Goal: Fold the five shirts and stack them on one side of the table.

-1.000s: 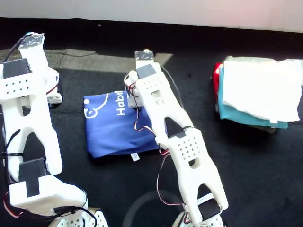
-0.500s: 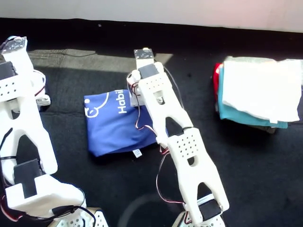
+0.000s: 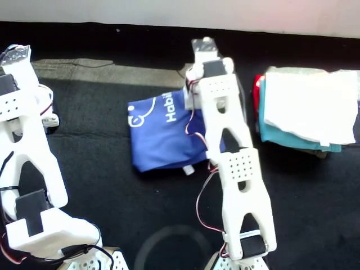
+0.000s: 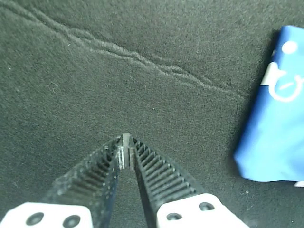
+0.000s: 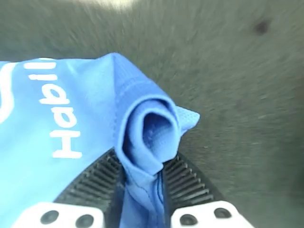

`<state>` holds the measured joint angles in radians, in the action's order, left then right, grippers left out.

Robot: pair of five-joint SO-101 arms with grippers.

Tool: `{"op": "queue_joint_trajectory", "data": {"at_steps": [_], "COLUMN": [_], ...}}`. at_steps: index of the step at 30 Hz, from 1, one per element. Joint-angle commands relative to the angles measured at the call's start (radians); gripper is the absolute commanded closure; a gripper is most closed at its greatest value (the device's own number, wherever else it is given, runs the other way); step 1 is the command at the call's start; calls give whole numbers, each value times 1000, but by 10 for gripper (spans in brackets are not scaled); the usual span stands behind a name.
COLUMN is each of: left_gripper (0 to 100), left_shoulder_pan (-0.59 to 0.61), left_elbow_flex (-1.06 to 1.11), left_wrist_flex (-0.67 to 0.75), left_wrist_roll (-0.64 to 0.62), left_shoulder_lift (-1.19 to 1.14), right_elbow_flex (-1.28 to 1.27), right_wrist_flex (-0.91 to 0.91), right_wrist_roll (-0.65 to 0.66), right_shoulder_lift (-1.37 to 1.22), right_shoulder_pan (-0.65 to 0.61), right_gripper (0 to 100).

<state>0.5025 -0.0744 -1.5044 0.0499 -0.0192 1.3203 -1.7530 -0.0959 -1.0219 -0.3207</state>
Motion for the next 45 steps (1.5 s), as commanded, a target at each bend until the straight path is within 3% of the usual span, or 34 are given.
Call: {"op": "queue_joint_trajectory", "data": {"at_steps": [1, 10, 19, 27, 34, 40, 45], "left_gripper": [989, 989, 989, 989, 989, 989, 989], "left_shoulder_pan": [-1, -1, -1, -2, -2, -2, -4], "left_elbow_flex": [-4, -4, -4, 19, 54, 45, 45], "left_wrist_flex": [17, 28, 21, 28, 29, 29, 29], "left_wrist_roll": [6, 6, 2, 2, 2, 2, 2], "left_shoulder_lift": [39, 39, 39, 44, 42, 47, 47], "right_elbow_flex": [-64, -463, -467, -475, -466, -466, -415], "right_wrist_flex": [-13, -10, -8, 73, 203, 357, 369], "right_wrist_roll": [51, 247, 388, 523, 649, 724, 726], "right_shoulder_lift": [242, 748, 957, 929, 700, 536, 533], "right_shoulder_pan": [25, 47, 251, 461, 613, 697, 728], "right_gripper": [992, 992, 992, 992, 992, 992, 992]}}
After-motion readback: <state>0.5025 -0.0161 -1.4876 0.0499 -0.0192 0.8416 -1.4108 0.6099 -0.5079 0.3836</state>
